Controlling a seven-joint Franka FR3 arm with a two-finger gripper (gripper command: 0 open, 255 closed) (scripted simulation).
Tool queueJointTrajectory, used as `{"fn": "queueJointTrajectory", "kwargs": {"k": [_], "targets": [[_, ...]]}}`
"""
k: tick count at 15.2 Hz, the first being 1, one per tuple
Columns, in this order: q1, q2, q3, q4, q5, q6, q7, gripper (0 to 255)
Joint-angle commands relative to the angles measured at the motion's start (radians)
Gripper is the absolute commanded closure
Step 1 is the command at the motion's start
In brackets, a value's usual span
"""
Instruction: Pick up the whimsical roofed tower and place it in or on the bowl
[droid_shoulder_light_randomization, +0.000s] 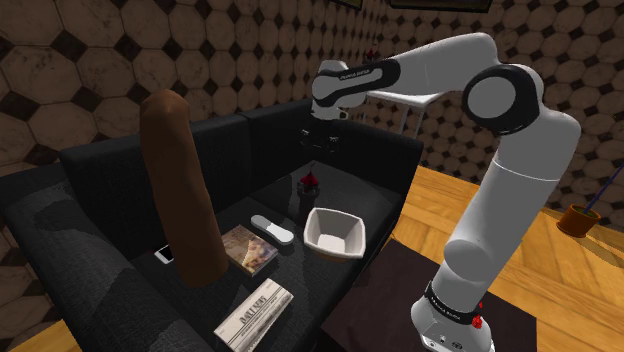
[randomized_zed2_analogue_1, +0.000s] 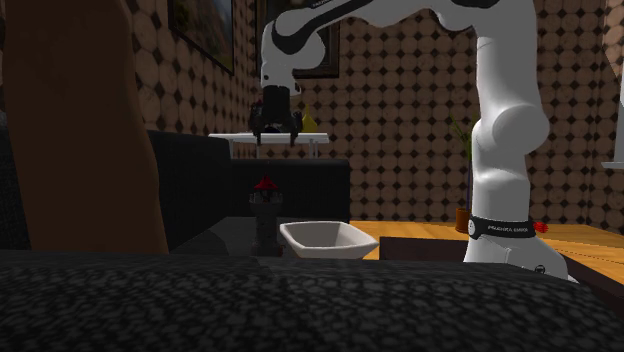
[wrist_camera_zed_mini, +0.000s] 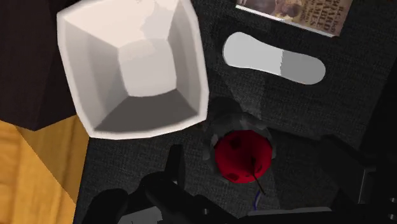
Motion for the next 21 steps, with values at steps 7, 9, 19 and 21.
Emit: {"fn": "queueJointTrajectory", "kwargs": {"k": [7,9,19,21], "targets": [[-0.036,0.177,-0.056,0.157,-0.022,0.034,0.227,0],[-0.035,0.184,-0.055,0.139,-0.021,0.059,0.226,0],[-0.032,0.203,-0.053,0.102,-0.019,0.115,0.225,0],[-0.032,0.203,-0.053,0.102,-0.019,0.115,0.225,0]]}}
